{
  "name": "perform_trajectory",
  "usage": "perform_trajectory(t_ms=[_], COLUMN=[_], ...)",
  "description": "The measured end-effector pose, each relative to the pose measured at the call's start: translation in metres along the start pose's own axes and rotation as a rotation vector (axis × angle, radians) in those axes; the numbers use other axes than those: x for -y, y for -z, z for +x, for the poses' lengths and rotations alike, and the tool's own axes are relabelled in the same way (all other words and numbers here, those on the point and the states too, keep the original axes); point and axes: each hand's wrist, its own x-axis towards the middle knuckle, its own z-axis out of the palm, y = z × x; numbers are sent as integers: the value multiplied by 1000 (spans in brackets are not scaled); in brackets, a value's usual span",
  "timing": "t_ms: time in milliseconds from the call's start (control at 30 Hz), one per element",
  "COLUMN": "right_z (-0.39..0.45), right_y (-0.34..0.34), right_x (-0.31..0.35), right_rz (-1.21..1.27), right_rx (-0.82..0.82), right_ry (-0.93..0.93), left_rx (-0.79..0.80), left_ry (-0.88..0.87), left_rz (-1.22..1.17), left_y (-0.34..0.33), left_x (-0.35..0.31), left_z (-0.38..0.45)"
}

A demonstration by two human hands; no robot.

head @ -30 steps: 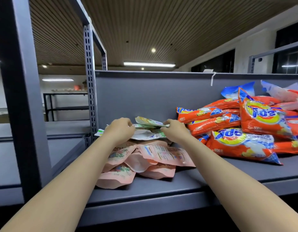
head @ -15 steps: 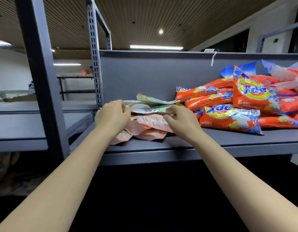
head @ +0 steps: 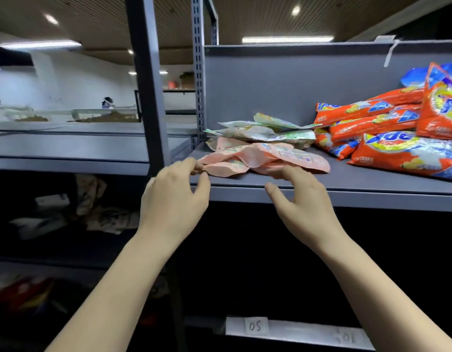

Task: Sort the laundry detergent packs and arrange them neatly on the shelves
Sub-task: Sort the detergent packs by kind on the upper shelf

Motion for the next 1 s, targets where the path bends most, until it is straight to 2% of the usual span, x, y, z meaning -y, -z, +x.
perform_trajectory(t_ms=[167, 400, 833, 1000], right_z=[-38, -76, -115, -113], right_y=[-31, -107, -265, -311], right_x=[32, 80, 207, 241], right_rz=[11, 0, -120, -149], right_rx=[62, 176, 486, 556], right_ry=[72, 95, 40, 18], left_rx=[-2, 96, 415, 463], left_ry=[37, 168, 266, 269], left_rz=[64, 146, 354, 377], left_y=[30, 70, 156, 180], left_x=[46, 136, 329, 386], left_z=[-40, -78, -111, -110])
